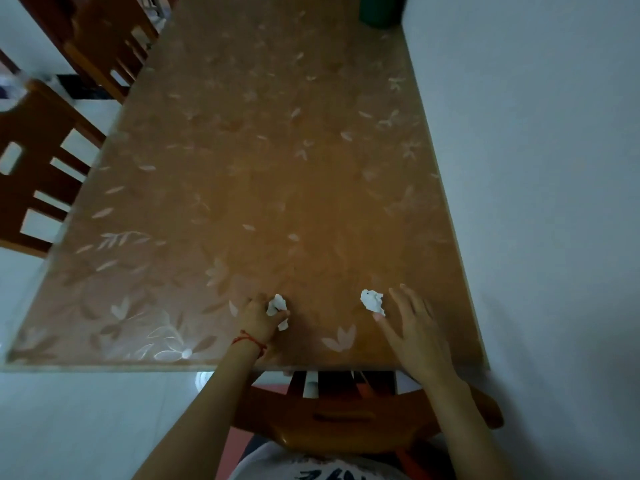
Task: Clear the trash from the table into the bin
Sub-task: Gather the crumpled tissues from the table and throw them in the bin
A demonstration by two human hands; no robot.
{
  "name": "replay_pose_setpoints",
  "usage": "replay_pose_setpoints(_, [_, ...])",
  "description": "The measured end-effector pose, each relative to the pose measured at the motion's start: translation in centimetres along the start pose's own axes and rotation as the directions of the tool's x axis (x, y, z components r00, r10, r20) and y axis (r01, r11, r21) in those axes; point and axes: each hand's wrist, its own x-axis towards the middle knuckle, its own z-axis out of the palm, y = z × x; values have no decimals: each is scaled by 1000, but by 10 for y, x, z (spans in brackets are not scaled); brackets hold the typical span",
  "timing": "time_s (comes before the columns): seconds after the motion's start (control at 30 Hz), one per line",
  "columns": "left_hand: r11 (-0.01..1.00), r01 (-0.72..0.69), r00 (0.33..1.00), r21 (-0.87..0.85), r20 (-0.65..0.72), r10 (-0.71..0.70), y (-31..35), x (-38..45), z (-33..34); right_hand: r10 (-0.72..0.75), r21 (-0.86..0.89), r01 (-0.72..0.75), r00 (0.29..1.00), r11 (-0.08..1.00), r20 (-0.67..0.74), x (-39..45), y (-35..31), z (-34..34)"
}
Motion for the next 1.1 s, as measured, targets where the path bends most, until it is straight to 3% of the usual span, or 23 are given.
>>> replay_pose_setpoints(0.27, [1000,21,996,-20,-87,-22,-4,15,12,41,-20,-40,998,999,53,9,-1,15])
replay_pose_setpoints(0.63, [982,-149,976,-112,-179,128,-7,21,23,62,46,-65,996,997,67,20,5,28])
replay_pose_setpoints(0.9, [943,-84,995,-321,-85,60,-6,23,23,185,215,-203,977,955,101,42,15,53])
replay_pose_setpoints(1.1, [897,-92,996,-432,-50,77,-2,19,18,238,126,-250,966,960,100,54,18,72])
